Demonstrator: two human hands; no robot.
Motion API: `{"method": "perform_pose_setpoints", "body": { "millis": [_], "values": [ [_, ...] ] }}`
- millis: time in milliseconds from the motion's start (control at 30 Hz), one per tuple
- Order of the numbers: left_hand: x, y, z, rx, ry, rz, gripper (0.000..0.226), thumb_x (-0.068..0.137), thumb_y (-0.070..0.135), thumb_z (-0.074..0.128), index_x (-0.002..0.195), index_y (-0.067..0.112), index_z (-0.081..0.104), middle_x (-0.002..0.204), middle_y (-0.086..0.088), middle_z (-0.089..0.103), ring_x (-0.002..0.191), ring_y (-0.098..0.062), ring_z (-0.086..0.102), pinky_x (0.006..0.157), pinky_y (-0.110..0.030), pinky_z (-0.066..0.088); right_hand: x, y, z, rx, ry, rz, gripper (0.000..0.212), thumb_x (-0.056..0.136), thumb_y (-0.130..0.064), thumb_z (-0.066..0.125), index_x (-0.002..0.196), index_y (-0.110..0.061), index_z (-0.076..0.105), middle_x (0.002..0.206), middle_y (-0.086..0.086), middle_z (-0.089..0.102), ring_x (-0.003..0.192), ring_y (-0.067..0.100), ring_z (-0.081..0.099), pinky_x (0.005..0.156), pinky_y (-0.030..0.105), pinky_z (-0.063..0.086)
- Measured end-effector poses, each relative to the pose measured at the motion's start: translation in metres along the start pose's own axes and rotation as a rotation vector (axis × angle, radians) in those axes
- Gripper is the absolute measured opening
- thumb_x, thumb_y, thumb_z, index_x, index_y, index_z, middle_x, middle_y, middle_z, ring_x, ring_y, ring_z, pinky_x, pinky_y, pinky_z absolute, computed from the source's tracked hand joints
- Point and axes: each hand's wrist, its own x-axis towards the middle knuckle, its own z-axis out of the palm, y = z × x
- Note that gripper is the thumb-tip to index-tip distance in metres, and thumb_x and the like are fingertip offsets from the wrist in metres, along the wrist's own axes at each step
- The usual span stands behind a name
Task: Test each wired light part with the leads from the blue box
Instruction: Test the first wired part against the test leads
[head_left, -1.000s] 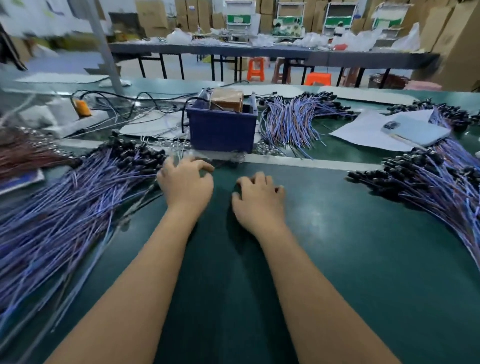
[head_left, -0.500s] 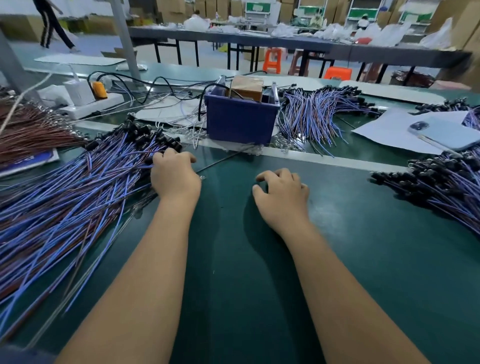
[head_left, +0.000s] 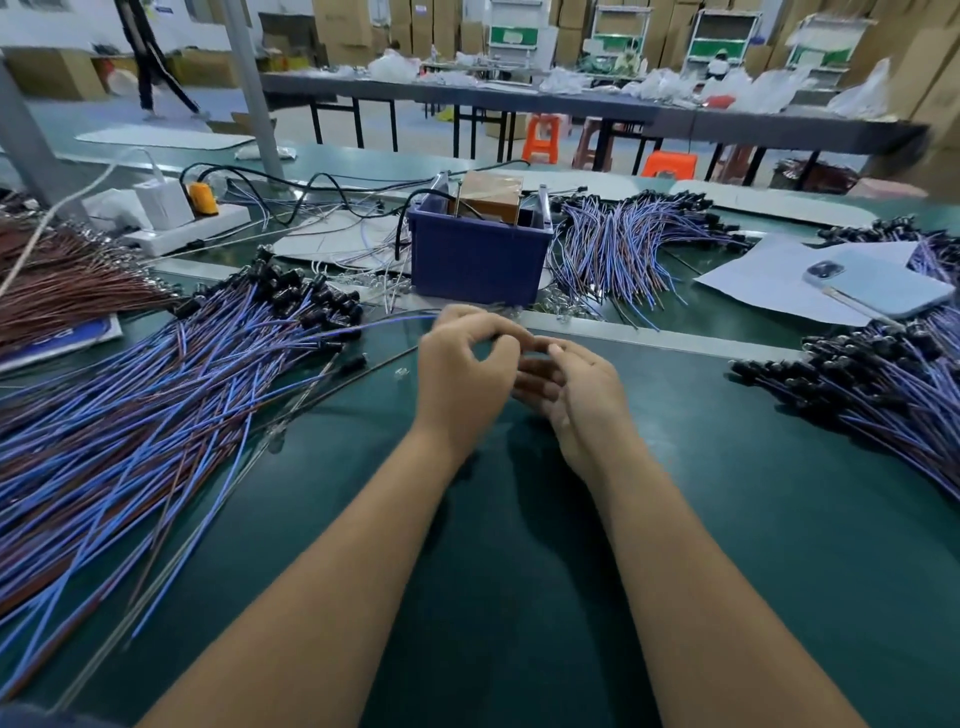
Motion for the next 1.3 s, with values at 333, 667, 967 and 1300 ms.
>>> {"method": "perform_pose_setpoints", "body": {
  "millis": [333, 667, 967, 1300],
  "values": [
    [-0.009, 0.005, 0.005, -0.812, -1.021, -0.502, 0.013, 0.058, 0.015, 0.048, 0.048, 0.012, 0.057, 0.048, -0.006, 0.052, 0.061, -0.028, 0.041, 0.063, -0.036, 0.04, 0.004, -0.012, -0.022, 0.166, -0.052, 0.168, 0.012, 0.095, -0.015, 0.055, 0.099, -0.007, 0.062, 0.082, 0.013, 0.069, 0.068, 0.019, 0.066, 0.067, 0.026, 0.056],
    [0.003, 0.016, -0.018, -0.548, -1.537, -0.413, 0.043, 0.093, 0.026, 0.043, 0.104, -0.007, 0.067, 0.111, -0.02, 0.069, 0.108, -0.026, 0.061, 0.106, -0.049, 0.034, 0.003, 0.007, -0.019, -1.023, -0.034, -0.344, 0.031, 0.08, -0.01, 0.07, 0.109, -0.018, 0.068, 0.074, -0.006, 0.061, 0.071, 0.011, 0.056, 0.068, 0.019, 0.045],
    [0.025, -0.036, -0.038, -0.037, -0.087, -0.531, 0.053, 0.09, 0.021, 0.053, 0.039, 0.008, 0.049, 0.038, -0.003, 0.044, 0.036, -0.016, 0.041, 0.053, -0.028, 0.035, -0.008, 0.017, -0.003, -1.515, -0.114, -0.508, 0.022, 0.087, -0.046, 0.061, 0.1, -0.028, 0.064, 0.089, -0.008, 0.05, 0.091, 0.019, 0.056, 0.066, 0.029, 0.035],
    [0.013, -0.052, -0.025, 0.149, 0.014, -0.367, 0.046, 0.085, 0.03, 0.046, 0.056, -0.006, 0.047, 0.042, -0.007, 0.048, 0.043, -0.019, 0.046, 0.053, -0.035, 0.043, -0.014, 0.021, 0.012, -1.689, -0.01, -0.497, 0.004, 0.096, -0.018, 0.05, 0.097, -0.014, 0.048, 0.105, 0.008, 0.056, 0.096, 0.031, 0.059, 0.062, 0.033, 0.031]
  ]
}}
